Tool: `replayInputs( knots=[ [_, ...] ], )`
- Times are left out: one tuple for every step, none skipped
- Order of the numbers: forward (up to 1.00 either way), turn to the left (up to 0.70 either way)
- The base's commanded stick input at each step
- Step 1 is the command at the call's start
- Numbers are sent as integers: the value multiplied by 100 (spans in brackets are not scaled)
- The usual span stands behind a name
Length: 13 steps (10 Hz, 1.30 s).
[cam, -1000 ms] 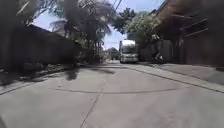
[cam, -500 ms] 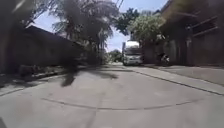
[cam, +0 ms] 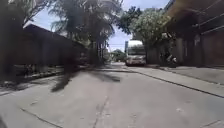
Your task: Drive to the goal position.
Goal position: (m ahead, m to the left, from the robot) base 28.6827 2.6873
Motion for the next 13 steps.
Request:
replayInputs(
  knots=[
    [100,1],
    [100,1],
    [100,1],
    [100,1],
    [100,1],
    [100,1],
    [100,1],
    [100,1],
    [100,1],
    [100,1],
    [100,1],
    [100,1],
    [100,1]
  ],
)
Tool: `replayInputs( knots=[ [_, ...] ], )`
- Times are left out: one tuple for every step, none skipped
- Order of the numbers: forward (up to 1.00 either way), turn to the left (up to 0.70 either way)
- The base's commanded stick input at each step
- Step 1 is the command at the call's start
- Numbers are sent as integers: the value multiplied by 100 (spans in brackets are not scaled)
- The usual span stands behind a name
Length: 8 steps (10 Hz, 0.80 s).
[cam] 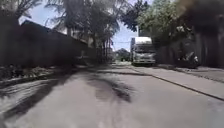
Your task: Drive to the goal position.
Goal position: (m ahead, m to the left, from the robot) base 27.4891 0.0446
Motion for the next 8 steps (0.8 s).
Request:
replayInputs(
  knots=[
    [100,1],
    [100,1],
    [100,1],
    [100,1],
    [100,1],
    [100,1],
    [100,1],
    [100,1]
  ],
)
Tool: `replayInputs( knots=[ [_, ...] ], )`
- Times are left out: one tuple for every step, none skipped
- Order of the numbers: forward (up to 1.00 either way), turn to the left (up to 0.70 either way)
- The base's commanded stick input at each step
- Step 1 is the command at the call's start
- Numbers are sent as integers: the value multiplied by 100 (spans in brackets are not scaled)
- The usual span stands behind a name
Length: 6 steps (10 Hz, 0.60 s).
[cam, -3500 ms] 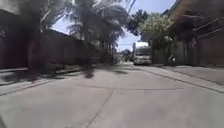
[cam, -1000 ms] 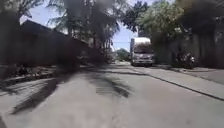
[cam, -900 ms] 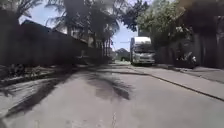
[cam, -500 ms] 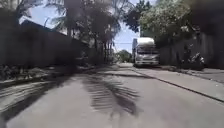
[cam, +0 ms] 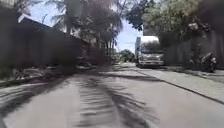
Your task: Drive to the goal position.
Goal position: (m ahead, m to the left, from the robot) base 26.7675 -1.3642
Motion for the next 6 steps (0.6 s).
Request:
replayInputs(
  knots=[
    [100,1],
    [100,1],
    [100,1],
    [100,1],
    [100,1],
    [100,1]
  ],
)
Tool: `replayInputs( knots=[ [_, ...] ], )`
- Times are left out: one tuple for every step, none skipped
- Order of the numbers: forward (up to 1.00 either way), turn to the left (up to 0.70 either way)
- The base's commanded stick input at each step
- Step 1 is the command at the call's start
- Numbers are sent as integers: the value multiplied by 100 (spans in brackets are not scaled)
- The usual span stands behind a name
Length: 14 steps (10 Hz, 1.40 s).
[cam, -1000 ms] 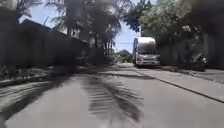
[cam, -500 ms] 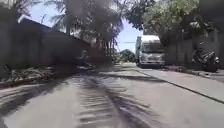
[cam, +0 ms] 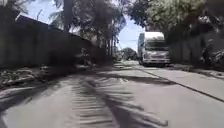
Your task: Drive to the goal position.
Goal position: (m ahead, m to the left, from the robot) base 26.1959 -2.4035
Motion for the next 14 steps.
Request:
replayInputs(
  knots=[
    [100,1],
    [100,1],
    [100,1],
    [100,1],
    [100,1],
    [100,1],
    [100,1],
    [100,1],
    [100,1],
    [100,1],
    [100,1],
    [100,1],
    [100,1],
    [100,1]
  ],
)
